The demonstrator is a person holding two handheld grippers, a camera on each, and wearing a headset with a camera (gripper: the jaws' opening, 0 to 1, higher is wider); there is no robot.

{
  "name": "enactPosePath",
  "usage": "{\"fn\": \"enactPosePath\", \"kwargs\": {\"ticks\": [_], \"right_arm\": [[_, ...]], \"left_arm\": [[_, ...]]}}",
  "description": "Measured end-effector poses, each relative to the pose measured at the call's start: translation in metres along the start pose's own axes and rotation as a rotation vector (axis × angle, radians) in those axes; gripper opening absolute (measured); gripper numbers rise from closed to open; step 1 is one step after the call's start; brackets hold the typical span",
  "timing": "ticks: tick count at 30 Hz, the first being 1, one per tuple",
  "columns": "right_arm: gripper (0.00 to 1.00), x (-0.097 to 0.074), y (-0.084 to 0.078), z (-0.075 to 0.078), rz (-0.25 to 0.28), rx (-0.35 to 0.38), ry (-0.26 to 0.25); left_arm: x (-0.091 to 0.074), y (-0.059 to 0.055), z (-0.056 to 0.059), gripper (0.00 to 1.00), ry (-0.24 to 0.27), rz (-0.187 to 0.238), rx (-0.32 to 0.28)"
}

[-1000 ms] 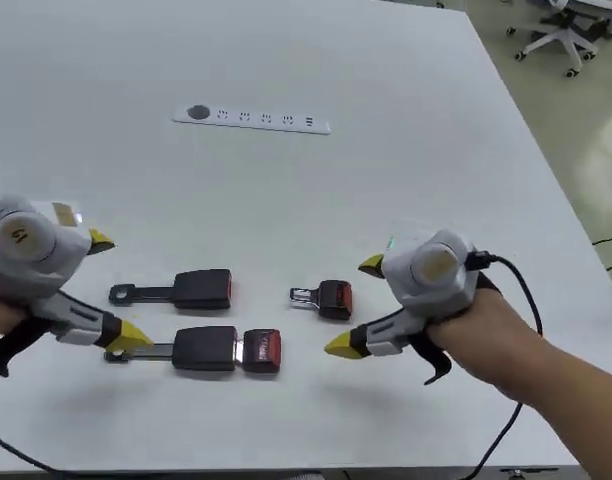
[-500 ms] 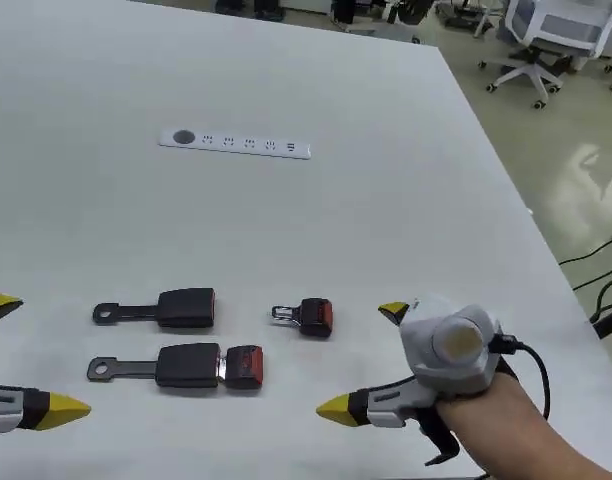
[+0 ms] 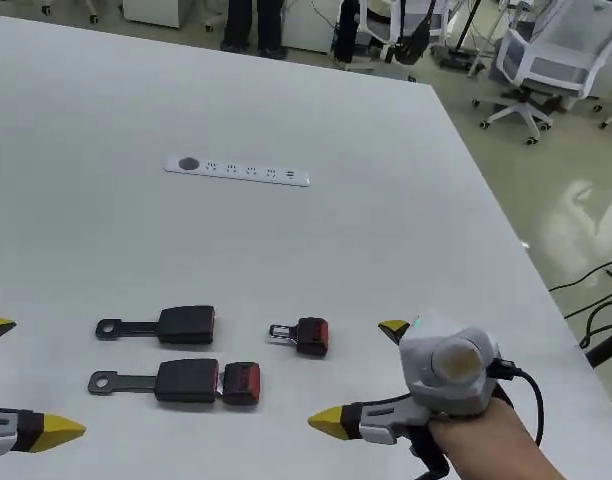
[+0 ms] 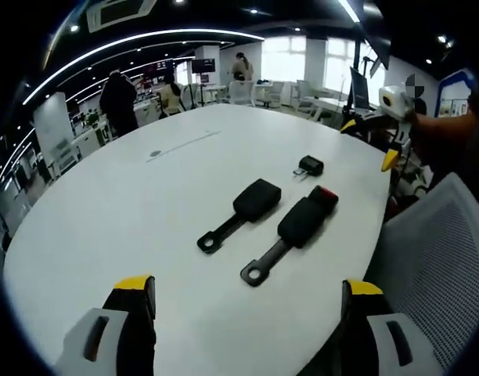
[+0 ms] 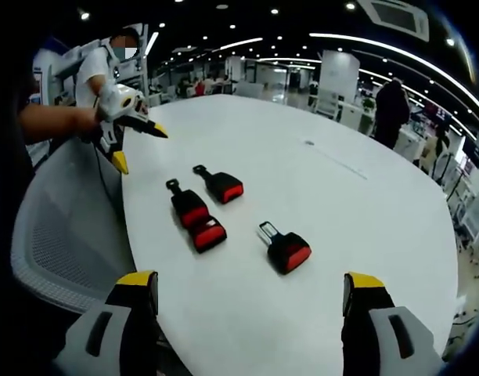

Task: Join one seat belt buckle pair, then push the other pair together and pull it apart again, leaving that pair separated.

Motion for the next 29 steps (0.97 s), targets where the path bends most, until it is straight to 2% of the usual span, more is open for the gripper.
{"fn": "enactPosePath", "kwargs": {"ticks": [1, 7, 17, 20, 22, 29], "right_arm": [[1.0, -0.0008, -0.0001, -0.001, 0.002, -0.001, 0.0], [1.0, -0.0033, -0.0032, -0.0034, 0.001, 0.004, -0.004], [1.0, -0.0041, -0.003, -0.0047, 0.009, 0.007, -0.003], [1.0, -0.0088, -0.0001, -0.008, 0.013, 0.009, -0.009], [1.0, -0.0079, -0.0029, -0.0048, 0.011, 0.006, -0.026], [1.0, -0.008, -0.0027, -0.0059, 0.02, 0.007, -0.031]], "left_arm": [[-0.0003, 0.0003, 0.0028, 1.0, 0.002, 0.0, 0.003], [-0.0015, 0.001, 0.0012, 1.0, 0.011, 0.003, 0.006], [-0.0028, 0.0036, 0.0054, 1.0, 0.006, 0.006, 0.016], [-0.0023, 0.0032, 0.0036, 1.0, 0.005, 0.004, 0.016], [-0.002, 0.003, 0.0028, 1.0, 0.006, 0.004, 0.017], [-0.0011, 0.0063, 0.0025, 1.0, 0.013, 0.008, 0.017]]}}
Point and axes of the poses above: the centre of the closed fingertips' face, and the gripper's own axes: x roughly forward along the fingers, z roughly to its right, y roughly out of its top, the point moved 8 cm from there along -x, roughly backward along the fingers, and after that the axes turned 3 degrees about y, right-handed, at the moved point
